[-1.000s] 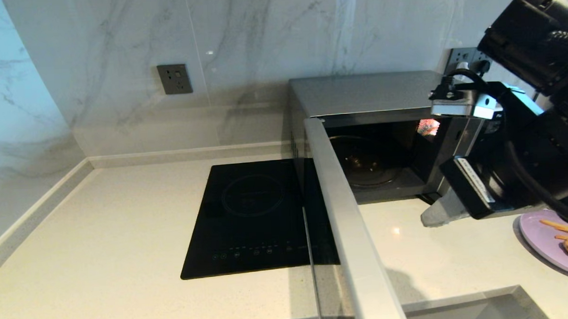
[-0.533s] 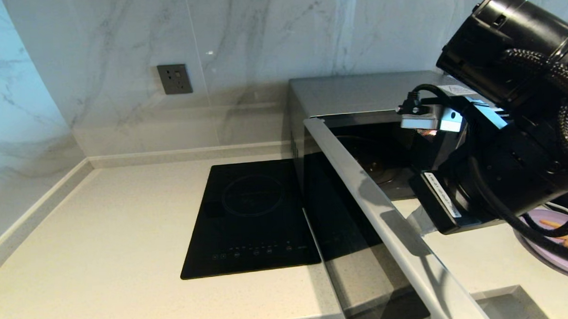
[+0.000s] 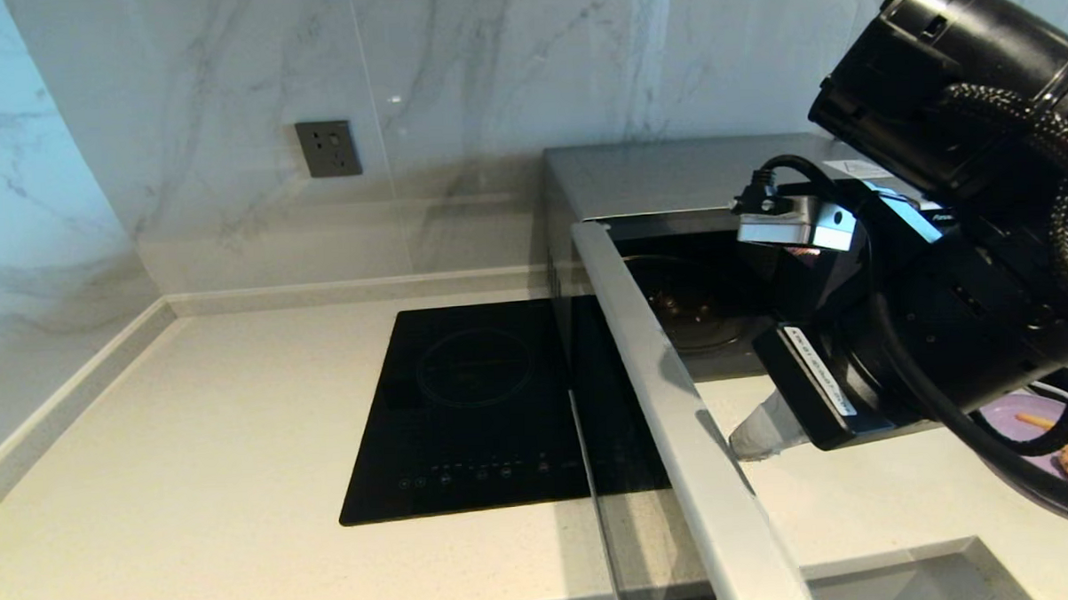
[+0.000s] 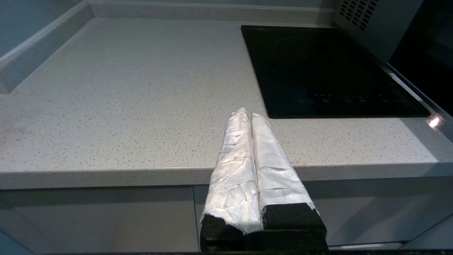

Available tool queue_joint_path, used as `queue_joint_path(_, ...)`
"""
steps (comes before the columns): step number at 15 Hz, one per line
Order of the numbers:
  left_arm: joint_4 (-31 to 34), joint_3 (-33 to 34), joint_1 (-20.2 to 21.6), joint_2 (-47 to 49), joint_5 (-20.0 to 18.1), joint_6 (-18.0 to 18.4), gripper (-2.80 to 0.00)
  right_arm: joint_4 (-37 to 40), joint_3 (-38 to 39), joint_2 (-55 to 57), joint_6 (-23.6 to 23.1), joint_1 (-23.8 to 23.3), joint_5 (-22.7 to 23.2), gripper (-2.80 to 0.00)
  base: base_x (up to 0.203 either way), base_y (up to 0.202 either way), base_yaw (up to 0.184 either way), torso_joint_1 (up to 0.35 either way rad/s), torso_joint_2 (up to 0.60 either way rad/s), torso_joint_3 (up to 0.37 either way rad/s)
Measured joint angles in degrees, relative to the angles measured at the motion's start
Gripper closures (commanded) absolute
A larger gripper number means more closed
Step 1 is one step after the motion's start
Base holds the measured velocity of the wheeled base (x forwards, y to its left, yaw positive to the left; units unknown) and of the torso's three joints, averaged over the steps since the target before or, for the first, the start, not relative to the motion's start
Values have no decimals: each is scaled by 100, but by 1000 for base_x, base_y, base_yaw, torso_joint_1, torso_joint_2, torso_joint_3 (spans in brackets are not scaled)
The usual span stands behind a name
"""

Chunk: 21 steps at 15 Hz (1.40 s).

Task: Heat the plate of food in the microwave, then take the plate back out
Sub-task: Open the microwave oven, then put the plate in the microwave oven

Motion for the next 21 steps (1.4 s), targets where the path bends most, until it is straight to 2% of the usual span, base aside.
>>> queue_joint_path(3,0,0,0,0,-2,1,0,-7,4,35,242,-13,-217,0,0,0,0,0,0,0)
queue_joint_path(5,0,0,0,0,-2,0,0,6,-16,55,564,-97,-721,0,0,0,0,0,0,0)
queue_joint_path(7,0,0,0,0,-3,0,0,38,-44,71,830,-363,-1403,0,0,0,0,0,0,0)
queue_joint_path(10,0,0,0,0,-2,0,0,218,-51,102,1188,-921,-2991,0,0,0,0,0,0,0)
queue_joint_path(12,0,0,0,0,-5,0,0,216,-46,126,1348,-1380,-3699,0,0,0,0,0,0,0)
queue_joint_path(14,0,0,0,0,-2,2,0,87,-31,138,1372,-1992,-3894,0,0,0,0,0,0,0)
queue_joint_path(18,0,0,0,0,-3,0,0,-790,384,157,1194,-3730,-3921,0,0,0,0,0,0,0)
queue_joint_path(21,2,0,0,0,-2,2,0,-1747,1066,182,1005,-5015,-3644,0,0,0,0,0,0,0)
